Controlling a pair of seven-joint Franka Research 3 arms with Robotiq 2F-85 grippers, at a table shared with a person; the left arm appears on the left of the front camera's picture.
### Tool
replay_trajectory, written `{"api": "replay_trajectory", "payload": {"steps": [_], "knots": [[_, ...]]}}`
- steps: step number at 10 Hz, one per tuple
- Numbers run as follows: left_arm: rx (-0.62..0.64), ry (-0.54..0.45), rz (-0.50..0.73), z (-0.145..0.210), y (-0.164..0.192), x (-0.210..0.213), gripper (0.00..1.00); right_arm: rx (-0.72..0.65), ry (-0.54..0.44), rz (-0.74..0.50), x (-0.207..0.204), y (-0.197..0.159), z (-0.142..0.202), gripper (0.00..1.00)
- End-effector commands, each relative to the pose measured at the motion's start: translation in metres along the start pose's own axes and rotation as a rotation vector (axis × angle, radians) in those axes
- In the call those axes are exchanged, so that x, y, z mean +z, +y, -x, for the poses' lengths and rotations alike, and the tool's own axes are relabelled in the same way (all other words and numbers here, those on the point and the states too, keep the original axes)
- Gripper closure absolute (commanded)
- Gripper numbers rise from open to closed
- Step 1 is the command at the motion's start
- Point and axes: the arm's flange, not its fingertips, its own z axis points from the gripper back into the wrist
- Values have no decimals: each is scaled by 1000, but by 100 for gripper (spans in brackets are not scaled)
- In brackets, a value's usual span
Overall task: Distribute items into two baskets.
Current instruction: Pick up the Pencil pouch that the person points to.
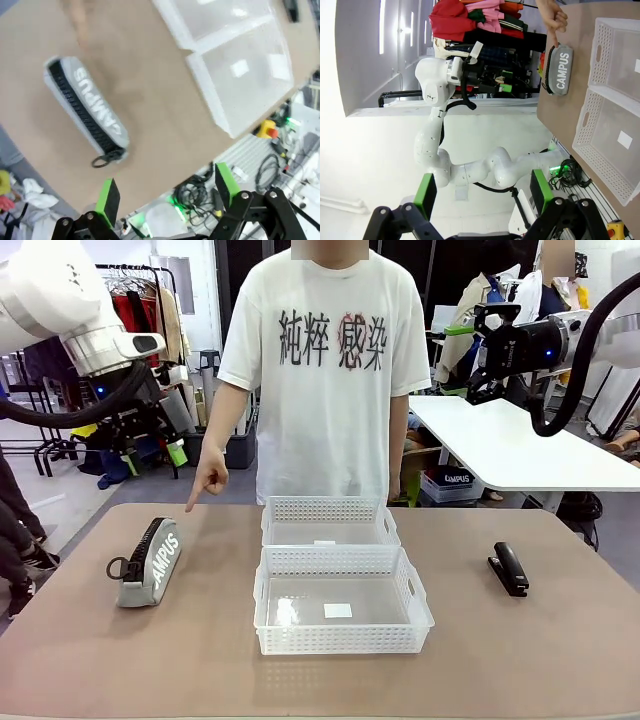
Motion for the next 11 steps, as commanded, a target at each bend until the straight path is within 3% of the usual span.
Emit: {"api": "replay_trajectory", "payload": {"steps": [1,6,8,11], "knots": [[122,-10,-192,8,3,-34,0,6,10,13,1,3,1,0],[256,-59,-348,11,32,-92,0,6,10,13,1,3,1,0],[234,-52,-402,5,48,-106,0,6,10,13,1,3,1,0],[229,-25,-395,10,35,-131,0,6,10,13,1,3,1,0]]}}
